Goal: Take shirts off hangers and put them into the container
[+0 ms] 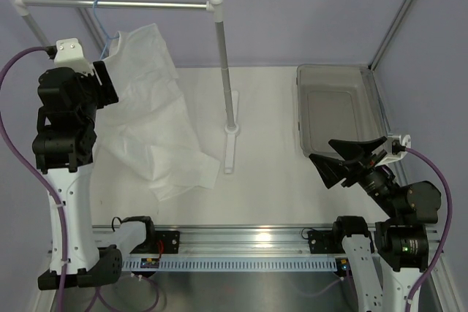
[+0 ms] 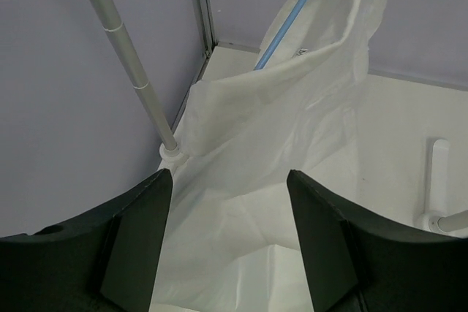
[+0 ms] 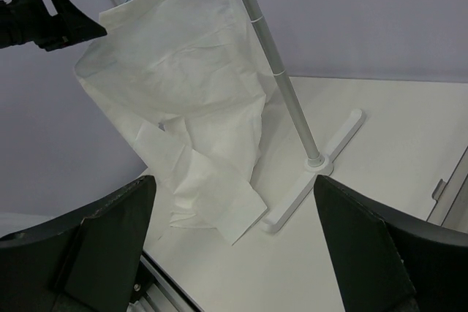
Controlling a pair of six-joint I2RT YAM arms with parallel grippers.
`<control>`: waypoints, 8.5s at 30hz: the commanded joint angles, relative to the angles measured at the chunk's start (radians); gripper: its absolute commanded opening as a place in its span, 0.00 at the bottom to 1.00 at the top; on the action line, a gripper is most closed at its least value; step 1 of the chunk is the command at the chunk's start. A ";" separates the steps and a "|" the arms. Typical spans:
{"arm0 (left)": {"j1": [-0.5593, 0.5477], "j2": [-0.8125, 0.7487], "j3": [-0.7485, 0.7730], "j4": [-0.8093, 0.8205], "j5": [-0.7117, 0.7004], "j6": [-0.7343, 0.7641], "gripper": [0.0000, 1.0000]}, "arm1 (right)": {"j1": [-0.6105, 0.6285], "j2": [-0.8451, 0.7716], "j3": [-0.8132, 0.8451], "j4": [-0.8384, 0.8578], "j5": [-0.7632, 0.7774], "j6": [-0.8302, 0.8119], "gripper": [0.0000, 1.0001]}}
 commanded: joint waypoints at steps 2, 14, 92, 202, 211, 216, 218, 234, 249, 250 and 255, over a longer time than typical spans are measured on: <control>0.028 0.015 -0.014 0.039 0.016 0.025 0.70 | 0.010 -0.015 -0.005 0.037 -0.041 0.012 1.00; 0.039 -0.005 -0.100 0.059 0.061 -0.008 0.47 | 0.015 -0.015 0.001 0.033 -0.030 0.003 0.99; -0.021 -0.787 -0.750 0.400 1.033 -0.444 0.00 | 0.315 0.567 0.421 -0.067 -0.070 -0.035 0.93; -0.046 -1.105 -0.507 -0.169 0.088 -0.409 0.00 | 0.950 1.766 1.696 -0.212 0.779 -0.635 0.00; -0.047 -1.088 -0.428 -0.311 -0.078 -0.441 0.00 | 0.949 1.835 1.670 -0.028 0.907 -0.551 0.00; -0.046 -1.078 -0.525 -0.286 0.135 -0.441 0.00 | 0.950 1.865 1.765 -0.022 0.913 -0.421 0.00; -0.047 -1.112 -0.548 -0.248 0.181 -0.453 0.00 | 0.950 1.862 1.774 -0.003 0.930 -0.400 0.00; -0.029 -1.094 -0.519 -0.453 0.289 -0.475 0.00 | 0.947 1.853 1.808 0.018 0.945 -0.267 0.00; -0.033 -1.108 -0.278 -0.713 -0.227 -0.591 0.00 | 0.927 1.732 1.707 0.006 0.795 -0.245 0.00; -0.033 -1.101 -0.287 -0.714 -0.225 -0.591 0.00 | 0.927 1.718 1.692 0.010 0.804 -0.251 0.00; -0.035 -1.068 -0.302 -0.714 -0.279 -0.581 0.00 | 0.918 1.718 1.673 -0.006 0.830 -0.291 0.00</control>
